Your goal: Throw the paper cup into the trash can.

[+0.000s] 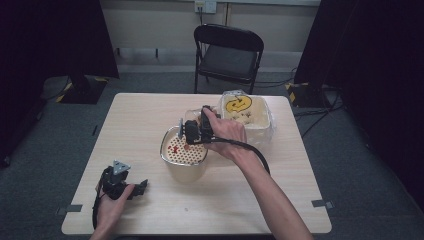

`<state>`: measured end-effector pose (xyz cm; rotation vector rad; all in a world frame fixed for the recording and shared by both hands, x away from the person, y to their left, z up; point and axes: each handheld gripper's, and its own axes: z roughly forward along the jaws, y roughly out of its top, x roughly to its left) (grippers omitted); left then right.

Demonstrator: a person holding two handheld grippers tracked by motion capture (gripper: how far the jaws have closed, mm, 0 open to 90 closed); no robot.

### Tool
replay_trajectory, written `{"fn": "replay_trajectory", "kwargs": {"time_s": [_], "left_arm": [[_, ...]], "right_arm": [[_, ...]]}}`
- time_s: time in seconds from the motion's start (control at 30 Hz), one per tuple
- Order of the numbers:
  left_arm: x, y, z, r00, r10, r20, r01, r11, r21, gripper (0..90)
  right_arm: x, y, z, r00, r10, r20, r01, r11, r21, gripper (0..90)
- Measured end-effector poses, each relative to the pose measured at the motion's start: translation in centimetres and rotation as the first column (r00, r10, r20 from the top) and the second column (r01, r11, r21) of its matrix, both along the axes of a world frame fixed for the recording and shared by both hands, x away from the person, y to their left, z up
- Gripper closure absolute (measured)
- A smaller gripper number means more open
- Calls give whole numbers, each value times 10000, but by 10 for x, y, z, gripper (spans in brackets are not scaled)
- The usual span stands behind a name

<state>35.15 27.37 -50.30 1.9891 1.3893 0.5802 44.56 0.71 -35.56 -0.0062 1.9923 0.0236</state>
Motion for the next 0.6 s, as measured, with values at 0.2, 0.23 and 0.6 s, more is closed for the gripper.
{"fn": "replay_trajectory", "kwargs": {"time_s": [0.2,0.23,0.6], "left_arm": [[0,0,0,10000,15,-10,-15,10000,-27,0],[0,0,0,10000,16,-6,-16,10000,-33,0],[0,0,0,10000,10,-11,-10,10000,-20,0]], "right_arm": [[-2,-1,1,9975,219,679,-178,9980,-608,465],[-2,0,1,9969,224,748,-173,9975,-683,466],[-8,3,-2,9784,817,1899,-413,9773,-2080,473]]}}
